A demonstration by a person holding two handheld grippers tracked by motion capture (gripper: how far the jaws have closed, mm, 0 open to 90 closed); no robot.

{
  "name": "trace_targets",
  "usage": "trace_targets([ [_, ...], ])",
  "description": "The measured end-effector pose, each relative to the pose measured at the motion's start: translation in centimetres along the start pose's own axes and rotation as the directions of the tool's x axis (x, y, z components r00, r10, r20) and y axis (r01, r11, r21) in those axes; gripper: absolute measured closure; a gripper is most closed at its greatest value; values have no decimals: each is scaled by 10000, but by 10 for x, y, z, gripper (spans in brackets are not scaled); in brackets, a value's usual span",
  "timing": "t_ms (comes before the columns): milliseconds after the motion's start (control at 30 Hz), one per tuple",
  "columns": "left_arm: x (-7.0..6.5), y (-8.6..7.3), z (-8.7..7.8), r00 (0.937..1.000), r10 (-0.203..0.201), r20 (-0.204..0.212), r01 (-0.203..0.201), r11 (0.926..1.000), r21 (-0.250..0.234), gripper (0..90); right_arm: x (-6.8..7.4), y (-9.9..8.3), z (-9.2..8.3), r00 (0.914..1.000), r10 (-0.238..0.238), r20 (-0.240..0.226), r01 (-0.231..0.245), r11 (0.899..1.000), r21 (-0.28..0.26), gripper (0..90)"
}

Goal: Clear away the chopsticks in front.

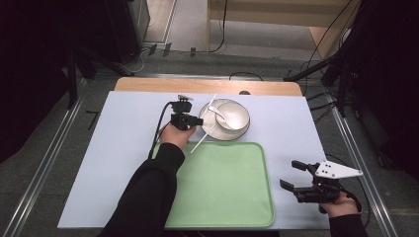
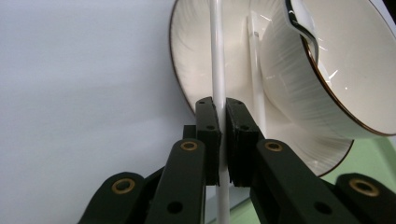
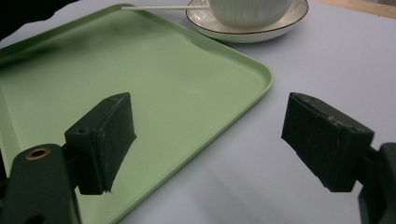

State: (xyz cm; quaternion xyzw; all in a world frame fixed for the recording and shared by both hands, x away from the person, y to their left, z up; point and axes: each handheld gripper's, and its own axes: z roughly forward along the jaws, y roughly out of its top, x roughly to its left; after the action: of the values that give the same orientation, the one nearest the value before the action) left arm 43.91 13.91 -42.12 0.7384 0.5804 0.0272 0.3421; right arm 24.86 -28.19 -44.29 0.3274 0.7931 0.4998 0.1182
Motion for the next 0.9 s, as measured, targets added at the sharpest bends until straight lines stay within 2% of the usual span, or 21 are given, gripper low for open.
trace_targets([
  [200, 13, -6, -27, 9999, 135, 91, -133, 9997, -220, 859, 0, 0, 1, 10000, 18, -3, -18, 10000, 74, 176],
  [400, 15, -18, -60, 9975, 640, 292, -627, 9972, -406, 859, 1, 0, 2, 10000, -21, -12, 21, 10000, 96, 176],
  [567, 14, -36, -86, 9930, 1094, 453, -1071, 9929, -522, 859, 1, 1, 3, 10000, -41, -18, 41, 9999, 121, 176],
  [667, 11, -51, -101, 9873, 1470, 600, -1443, 9884, -464, 859, 0, 1, 4, 10000, -69, -50, 70, 9999, 142, 176],
  [767, 4, -71, -113, 9785, 1935, 714, -1906, 9806, -448, 859, 1, 2, 5, 10000, -70, -69, 71, 9999, 153, 176],
  [900, -7, -96, -125, 9699, 2198, 1047, -2136, 9746, -679, 859, 1, 3, 7, 9999, -115, -99, 117, 9997, 192, 176],
])
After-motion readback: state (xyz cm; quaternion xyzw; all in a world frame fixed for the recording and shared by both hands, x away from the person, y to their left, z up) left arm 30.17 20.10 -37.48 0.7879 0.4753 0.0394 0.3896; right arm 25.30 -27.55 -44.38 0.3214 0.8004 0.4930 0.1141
